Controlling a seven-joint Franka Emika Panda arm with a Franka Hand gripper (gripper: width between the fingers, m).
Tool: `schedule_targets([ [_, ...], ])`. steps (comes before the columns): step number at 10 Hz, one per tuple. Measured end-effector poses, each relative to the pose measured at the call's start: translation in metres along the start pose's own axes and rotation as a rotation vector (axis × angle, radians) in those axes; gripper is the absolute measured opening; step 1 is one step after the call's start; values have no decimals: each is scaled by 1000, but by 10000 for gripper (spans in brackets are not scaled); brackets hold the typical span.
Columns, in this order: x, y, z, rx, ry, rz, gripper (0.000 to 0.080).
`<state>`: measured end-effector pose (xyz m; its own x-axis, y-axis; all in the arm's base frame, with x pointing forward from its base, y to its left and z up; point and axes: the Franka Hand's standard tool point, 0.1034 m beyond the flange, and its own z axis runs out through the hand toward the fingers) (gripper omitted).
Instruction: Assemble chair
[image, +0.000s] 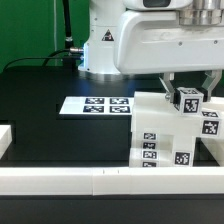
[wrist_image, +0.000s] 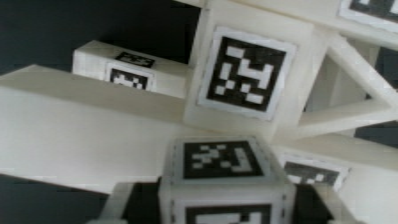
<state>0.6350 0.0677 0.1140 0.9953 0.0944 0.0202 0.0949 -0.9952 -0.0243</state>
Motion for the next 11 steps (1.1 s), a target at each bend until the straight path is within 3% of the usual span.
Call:
schedule_targets([
  [4, 0, 2, 0, 7, 0, 316, 284],
  [8, 1, 1, 0, 38, -7, 757, 284],
  [11, 1, 1, 0, 37, -8, 820, 284],
])
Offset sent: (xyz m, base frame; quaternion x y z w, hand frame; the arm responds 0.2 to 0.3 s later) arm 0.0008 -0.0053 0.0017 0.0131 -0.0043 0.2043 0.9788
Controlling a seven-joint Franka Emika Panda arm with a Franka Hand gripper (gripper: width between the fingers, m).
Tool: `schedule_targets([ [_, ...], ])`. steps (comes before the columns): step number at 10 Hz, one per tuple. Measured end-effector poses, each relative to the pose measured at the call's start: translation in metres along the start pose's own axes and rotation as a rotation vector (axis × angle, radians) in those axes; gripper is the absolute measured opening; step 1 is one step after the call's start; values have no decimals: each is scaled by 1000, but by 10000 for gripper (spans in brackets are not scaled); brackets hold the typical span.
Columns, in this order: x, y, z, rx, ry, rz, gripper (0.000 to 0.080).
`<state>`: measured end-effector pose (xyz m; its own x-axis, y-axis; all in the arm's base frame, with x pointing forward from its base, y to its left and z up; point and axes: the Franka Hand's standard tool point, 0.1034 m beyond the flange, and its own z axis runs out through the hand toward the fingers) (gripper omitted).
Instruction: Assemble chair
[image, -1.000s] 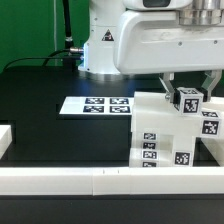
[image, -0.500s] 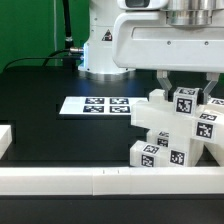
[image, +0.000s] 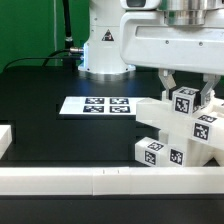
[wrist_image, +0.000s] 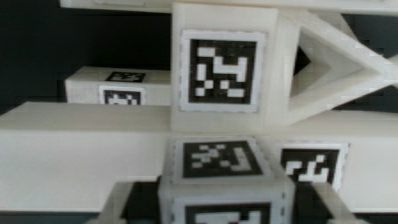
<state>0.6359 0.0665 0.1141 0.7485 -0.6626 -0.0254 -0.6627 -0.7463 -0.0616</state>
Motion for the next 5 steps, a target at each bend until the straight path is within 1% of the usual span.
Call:
schedule_targets([
  [1, 0, 0, -1, 0, 0, -3, 518],
  [2, -2, -2, -4, 4, 1, -18, 518],
  [3, -5, -3, -10, 10, 1, -54, 608],
  [4, -10, -2, -20, 17, 1, -105, 608],
  [5, -14, -1, -31, 28, 5, -185, 642],
])
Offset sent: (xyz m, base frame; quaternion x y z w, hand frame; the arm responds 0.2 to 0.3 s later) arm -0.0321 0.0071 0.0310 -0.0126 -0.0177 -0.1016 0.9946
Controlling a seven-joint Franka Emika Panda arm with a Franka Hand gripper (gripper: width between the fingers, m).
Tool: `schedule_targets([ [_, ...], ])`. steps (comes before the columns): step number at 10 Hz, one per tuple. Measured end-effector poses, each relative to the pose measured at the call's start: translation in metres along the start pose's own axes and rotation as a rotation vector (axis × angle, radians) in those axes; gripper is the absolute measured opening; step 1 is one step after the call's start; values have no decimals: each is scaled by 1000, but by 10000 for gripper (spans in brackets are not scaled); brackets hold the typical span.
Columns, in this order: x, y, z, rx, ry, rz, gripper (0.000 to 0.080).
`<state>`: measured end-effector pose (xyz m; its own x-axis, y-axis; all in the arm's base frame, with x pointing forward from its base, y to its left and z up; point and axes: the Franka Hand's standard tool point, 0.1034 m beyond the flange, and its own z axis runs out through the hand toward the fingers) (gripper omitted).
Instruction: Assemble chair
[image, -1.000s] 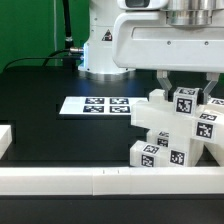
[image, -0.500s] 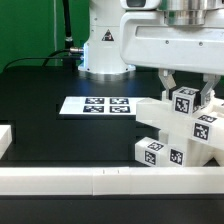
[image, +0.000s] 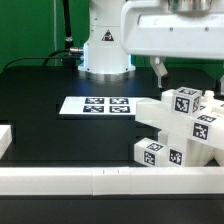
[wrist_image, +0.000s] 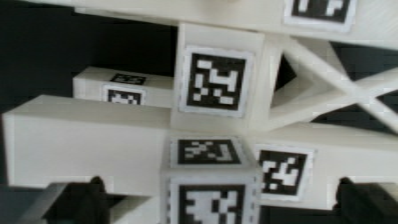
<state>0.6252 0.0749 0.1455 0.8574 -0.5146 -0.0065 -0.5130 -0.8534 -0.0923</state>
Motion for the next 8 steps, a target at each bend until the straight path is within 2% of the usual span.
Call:
schedule_targets([
  [2, -9, 4, -16, 14, 1, -57, 648],
  [7, -9, 5, -12, 10, 1, -80, 649],
  [8, -20, 8, -13, 15, 10, -196, 649],
])
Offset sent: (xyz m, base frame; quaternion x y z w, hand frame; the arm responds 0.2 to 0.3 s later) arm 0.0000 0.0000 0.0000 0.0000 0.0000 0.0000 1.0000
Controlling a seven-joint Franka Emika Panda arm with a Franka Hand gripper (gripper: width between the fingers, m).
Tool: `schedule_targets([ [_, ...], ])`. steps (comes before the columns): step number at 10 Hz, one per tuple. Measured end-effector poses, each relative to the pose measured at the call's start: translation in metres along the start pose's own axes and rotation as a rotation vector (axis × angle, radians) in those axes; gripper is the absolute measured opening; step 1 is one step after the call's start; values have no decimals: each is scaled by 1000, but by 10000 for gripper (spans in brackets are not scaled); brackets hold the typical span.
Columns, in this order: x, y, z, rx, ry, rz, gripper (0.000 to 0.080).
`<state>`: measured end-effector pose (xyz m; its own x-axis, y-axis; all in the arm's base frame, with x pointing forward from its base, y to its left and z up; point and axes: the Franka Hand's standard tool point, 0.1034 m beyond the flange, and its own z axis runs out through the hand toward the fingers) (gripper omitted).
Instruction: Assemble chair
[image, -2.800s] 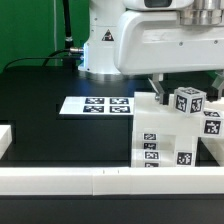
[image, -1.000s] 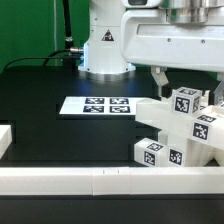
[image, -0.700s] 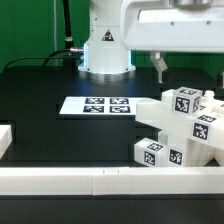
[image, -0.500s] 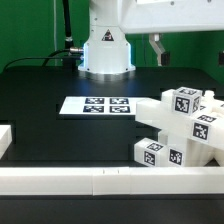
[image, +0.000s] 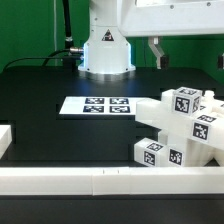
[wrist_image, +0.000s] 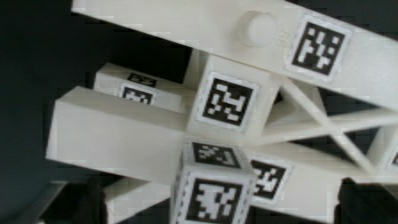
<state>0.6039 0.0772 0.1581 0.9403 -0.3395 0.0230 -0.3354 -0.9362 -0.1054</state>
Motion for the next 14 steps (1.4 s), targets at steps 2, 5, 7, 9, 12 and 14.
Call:
schedule_targets([
  [2, -26, -1, 1, -8, -14, -179, 649],
  [5, -29, 1, 3, -8, -13, -178, 649],
  [7, -32, 2, 5, -9, -12, -179, 649],
  [9, -64, 17, 17, 0, 26, -198, 649],
  [12, -84, 31, 27, -2, 37, -205, 649],
  [14, -84, 31, 27, -3, 36, -205, 649],
])
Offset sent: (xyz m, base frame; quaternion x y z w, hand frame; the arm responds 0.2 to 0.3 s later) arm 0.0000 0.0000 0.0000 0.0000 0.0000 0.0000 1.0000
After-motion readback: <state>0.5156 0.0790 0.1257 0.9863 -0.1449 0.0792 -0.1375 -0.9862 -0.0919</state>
